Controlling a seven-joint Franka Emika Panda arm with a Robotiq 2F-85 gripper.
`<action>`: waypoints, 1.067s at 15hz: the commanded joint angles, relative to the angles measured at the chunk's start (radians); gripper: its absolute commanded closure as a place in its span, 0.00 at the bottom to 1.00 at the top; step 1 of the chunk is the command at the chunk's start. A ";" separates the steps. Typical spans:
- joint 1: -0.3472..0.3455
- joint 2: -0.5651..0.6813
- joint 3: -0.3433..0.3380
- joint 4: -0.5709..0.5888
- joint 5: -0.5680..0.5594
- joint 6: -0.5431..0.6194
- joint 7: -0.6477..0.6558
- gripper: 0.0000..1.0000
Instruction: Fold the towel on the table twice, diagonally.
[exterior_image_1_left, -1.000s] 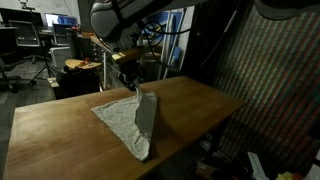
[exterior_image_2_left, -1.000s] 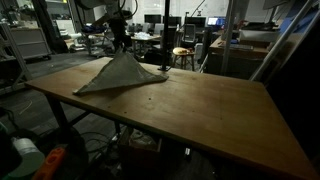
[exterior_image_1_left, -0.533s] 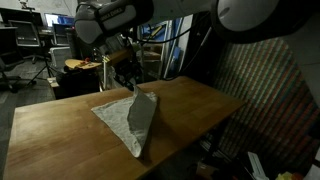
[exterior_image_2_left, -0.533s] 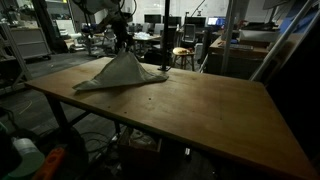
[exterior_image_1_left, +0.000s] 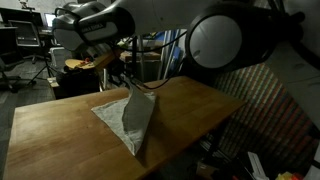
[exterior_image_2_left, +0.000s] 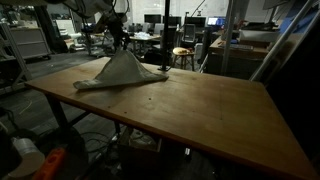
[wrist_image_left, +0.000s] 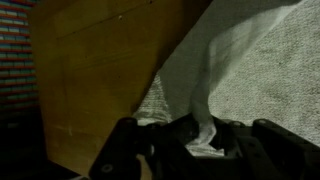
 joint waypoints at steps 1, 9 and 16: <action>0.017 0.094 -0.016 0.184 0.009 -0.041 -0.052 0.99; 0.005 0.113 0.014 0.230 0.078 0.004 -0.041 1.00; -0.004 0.129 0.029 0.262 0.098 0.011 -0.049 1.00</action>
